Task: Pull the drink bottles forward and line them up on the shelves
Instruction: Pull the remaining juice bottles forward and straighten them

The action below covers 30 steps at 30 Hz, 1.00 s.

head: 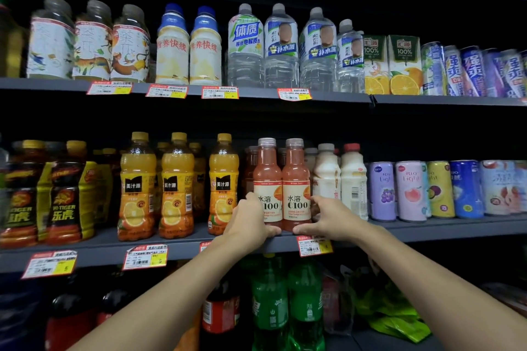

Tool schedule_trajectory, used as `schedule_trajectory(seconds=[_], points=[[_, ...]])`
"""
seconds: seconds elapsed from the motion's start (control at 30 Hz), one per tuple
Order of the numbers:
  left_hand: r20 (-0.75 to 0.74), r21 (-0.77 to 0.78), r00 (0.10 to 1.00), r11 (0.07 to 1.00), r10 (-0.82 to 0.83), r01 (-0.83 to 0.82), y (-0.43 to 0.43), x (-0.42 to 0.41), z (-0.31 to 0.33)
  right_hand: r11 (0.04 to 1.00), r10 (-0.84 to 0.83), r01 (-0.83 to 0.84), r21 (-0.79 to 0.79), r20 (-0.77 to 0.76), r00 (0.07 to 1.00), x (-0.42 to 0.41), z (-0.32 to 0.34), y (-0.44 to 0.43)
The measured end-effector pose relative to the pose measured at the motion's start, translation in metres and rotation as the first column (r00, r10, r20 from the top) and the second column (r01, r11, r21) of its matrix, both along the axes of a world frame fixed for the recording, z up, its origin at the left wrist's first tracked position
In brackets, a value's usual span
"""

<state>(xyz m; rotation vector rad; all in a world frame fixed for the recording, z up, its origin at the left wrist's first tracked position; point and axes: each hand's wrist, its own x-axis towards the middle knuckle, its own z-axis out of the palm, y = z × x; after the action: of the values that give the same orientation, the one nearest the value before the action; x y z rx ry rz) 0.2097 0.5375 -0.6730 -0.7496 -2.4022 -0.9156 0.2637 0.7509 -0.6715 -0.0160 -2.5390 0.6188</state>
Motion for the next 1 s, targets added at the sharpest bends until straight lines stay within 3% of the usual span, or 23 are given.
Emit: schedule_trajectory(seconds=[0.57, 1.0], points=[[-0.044, -0.086, 0.999, 0.996, -0.032, 0.028, 0.0, -0.013, 0.001, 0.997, 0.081, -0.081, -0.007, -0.021, 0.997, -0.004, -0.004, 0.003], [-0.048, -0.066, 0.999, 0.998, -0.018, 0.015, 0.002, -0.011, -0.001, 0.994, 0.061, -0.056, 0.095, -0.052, 0.997, -0.005, -0.006, 0.002]])
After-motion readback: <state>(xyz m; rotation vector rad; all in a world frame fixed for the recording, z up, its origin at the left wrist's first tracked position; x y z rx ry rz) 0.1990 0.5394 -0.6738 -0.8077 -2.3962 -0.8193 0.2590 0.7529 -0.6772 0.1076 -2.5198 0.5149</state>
